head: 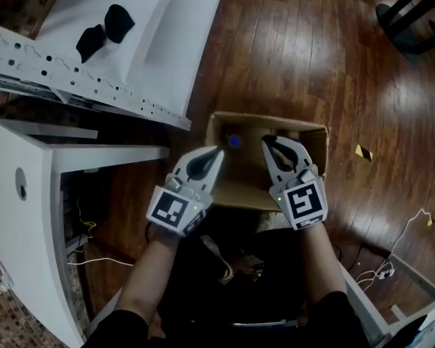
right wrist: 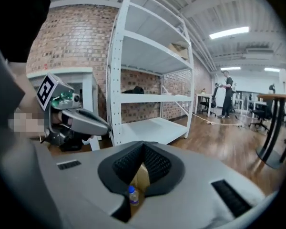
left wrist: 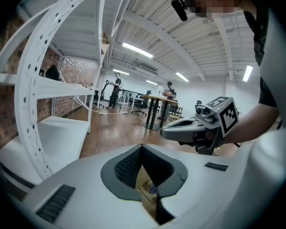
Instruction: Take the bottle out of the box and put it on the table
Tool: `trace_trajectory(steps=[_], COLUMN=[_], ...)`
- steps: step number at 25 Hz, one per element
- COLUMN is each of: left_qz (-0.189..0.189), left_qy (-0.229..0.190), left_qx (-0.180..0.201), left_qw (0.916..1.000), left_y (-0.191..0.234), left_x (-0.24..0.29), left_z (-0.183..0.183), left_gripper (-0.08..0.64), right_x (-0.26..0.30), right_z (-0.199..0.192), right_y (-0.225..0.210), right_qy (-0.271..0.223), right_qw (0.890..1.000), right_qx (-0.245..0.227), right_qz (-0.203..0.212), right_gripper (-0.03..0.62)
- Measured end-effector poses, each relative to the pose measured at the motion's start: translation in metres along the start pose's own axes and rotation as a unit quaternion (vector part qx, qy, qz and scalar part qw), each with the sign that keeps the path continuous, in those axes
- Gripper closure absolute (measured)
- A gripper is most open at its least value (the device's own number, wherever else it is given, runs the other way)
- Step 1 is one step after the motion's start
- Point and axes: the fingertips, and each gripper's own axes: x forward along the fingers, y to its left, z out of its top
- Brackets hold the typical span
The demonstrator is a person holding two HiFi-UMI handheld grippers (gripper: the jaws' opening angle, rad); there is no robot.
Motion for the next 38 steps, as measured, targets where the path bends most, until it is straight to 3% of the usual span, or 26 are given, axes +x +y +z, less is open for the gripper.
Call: trace_trajectory(steps=[4,8,12,15,18,21,23,26,33,38], left_qz=[-0.039,-0.036,-0.031,-0.029,-0.021,-0.006,-0.001,-0.002,0.007,0.018], left_qy=[-0.024,-0.045,-0.058,-0.064,-0.055,-0.041,-0.034,-0.020,-0.013,-0.012], left_qx=[0.004,0.024,0.027,0.013,0.026,0.045,0.049,0.067,0.068,0.069], left_qw=[0.9989,0.9981,0.9975,0.9975,0.9979,0.9981,0.9982,0.9976,0.9976,0.9974], left_y=[-0.002,0.003,0.013,0.018,0.024,0.030,0.029,0.025,0.019,0.023], left_x=[0.013,0.024,0.013,0.003,-0.001,0.000,0.002,0.008,0.006,-0.003], left_z=[-0.064,-0.102,-0.103,-0.095,-0.102,-0.112,-0.117,-0.122,-0.124,-0.127], left_gripper=[0.563,0.563,0.563,0.563,0.563,0.563,0.563,0.563,0.563,0.563], right_x=[0.024,0.042,0.061,0.078,0.103,0.129,0.145,0.170,0.207,0.226], right_z=[-0.036,-0.080,-0.120,-0.147,-0.186,-0.225,-0.247,-0.270,-0.309,-0.321], right_y=[0.017,0.026,0.032,0.033,0.042,0.054,0.058,0.059,0.066,0.069], right_qy=[-0.033,-0.020,-0.004,0.032,0.079,0.128,0.158,0.186,0.234,0.240], right_qw=[0.999,0.998,1.000,0.999,0.996,0.990,0.985,0.981,0.967,0.965], right_qx=[-0.023,-0.065,-0.002,0.020,0.028,0.033,0.032,0.033,0.060,0.068], right_qz=[0.010,0.016,0.011,0.016,0.032,0.053,0.056,0.052,0.083,0.087], right_gripper=[0.588,0.588,0.588,0.586,0.485,0.329,0.306,0.211,0.179,0.181])
